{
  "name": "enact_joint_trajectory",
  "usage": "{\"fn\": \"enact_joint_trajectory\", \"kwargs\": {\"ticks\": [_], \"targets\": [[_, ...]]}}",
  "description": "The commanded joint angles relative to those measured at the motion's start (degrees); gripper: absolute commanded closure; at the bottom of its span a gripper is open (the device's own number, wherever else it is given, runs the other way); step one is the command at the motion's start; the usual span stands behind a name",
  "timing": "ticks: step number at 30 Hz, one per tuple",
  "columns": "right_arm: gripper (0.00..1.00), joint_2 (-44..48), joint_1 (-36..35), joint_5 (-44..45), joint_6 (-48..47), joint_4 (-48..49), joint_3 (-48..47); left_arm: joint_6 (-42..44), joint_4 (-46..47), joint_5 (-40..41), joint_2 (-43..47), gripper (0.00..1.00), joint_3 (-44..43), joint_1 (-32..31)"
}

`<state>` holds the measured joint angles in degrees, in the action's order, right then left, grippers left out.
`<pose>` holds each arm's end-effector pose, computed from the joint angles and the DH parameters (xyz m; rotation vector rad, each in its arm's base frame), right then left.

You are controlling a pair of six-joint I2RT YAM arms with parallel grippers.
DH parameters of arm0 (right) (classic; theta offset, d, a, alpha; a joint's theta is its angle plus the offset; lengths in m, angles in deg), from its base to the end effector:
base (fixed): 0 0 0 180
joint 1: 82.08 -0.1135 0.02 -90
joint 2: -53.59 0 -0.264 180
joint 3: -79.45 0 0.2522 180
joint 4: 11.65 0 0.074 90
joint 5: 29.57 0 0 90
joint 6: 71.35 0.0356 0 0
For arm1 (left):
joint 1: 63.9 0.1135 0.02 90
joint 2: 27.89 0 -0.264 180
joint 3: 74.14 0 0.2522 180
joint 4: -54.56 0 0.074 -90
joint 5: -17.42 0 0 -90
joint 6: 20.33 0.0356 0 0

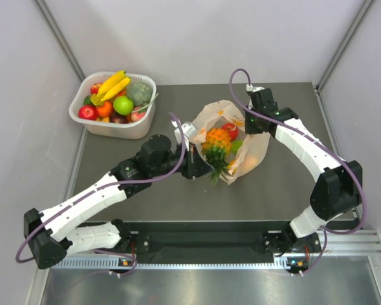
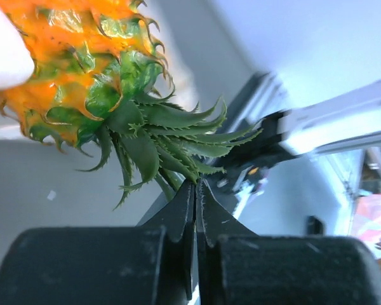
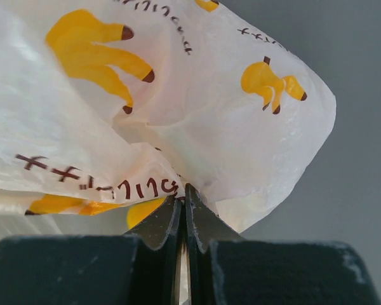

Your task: Untie the knot of the plastic bag and take out the fruit

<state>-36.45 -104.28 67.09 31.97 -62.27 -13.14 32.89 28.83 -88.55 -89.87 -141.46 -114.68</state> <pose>0.3212 0.1266 0.3074 -0.1328 2.4039 0.1479 0.1496 -0.1987 0.3323 0.4652 2.0865 -1.2388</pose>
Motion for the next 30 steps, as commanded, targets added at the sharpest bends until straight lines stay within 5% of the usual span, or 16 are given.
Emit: {"fn": "enact_joint_trajectory", "kwargs": {"ticks": [1,4,10,18,24,30], "targets": [[1.00,-0.22,0.40,0.47,0.39,2.14,-2.56,1.36,-0.86,-5.03,1.07,1.00,-6.98,-0.02],[1.00,-0.31,0.57,0.03,-0.14,2.14,-2.65,0.48,-0.87,-8.03,0.28,1.00,-12.08,0.42],[1.00,0.30,0.58,-2.08,-0.84,2.41,-1.16,8.64,-1.57,1.03,0.98,1.00,-19.82,5.33],[1.00,0.22,0.58,-2.96,-1.55,2.41,-0.80,1.02,11.41,-9.00,-3.59,1.00,-20.01,22.82],[1.00,-0.14,0.66,-3.84,-1.72,2.50,-0.36,0.13,19.15,3.22,-4.82,1.00,-17.46,31.00],[1.00,-0.40,0.66,-3.58,-1.81,2.50,0.16,-23.67,37.18,-4.94,-6.57,1.00,-13.32,41.20]]}}
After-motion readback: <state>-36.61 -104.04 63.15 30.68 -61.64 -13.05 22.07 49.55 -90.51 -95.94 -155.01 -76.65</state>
